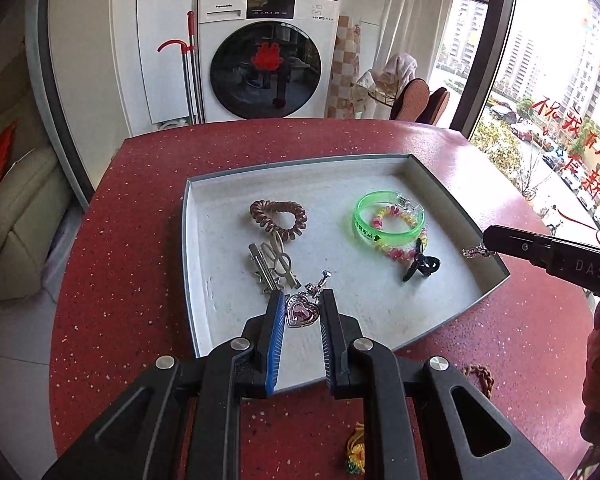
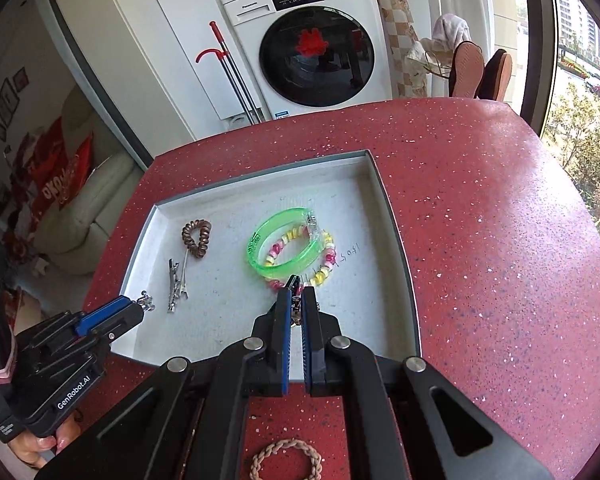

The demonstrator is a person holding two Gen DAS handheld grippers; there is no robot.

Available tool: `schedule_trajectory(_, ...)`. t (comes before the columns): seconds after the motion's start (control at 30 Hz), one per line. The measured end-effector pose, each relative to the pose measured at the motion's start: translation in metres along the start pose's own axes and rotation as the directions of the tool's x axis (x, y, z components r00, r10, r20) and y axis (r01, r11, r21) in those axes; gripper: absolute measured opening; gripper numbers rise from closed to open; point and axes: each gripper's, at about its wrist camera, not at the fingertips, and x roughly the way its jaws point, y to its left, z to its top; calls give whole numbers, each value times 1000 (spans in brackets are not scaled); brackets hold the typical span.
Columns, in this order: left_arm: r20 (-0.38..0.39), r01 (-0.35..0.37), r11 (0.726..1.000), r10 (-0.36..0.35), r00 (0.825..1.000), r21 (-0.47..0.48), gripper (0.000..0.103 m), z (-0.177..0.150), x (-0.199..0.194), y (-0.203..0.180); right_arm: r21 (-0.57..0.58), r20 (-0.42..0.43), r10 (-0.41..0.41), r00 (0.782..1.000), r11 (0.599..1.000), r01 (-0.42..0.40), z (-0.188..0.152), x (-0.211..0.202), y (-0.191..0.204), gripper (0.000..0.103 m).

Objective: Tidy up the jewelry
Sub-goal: 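Carry the pendant and braided bracelet into the gray tray and open both tools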

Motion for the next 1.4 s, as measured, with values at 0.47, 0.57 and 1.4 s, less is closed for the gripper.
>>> schedule_trajectory(0.47,-45,-94,995,96,994,31,35,11,58,-10,15,-36,-52,998,999,52,-4,43,-19,5)
schedule_trajectory(0.57,-48,-111,993,113,992,43,35,7,62,-12,26,-56,-43,997,999,45,-9,46,-24,5)
schedule_trajectory(1.4,-37,-126,992,127,991,23,35,4,47,-13,36,-28,4,1000,999,-3,-14,14,-13,49)
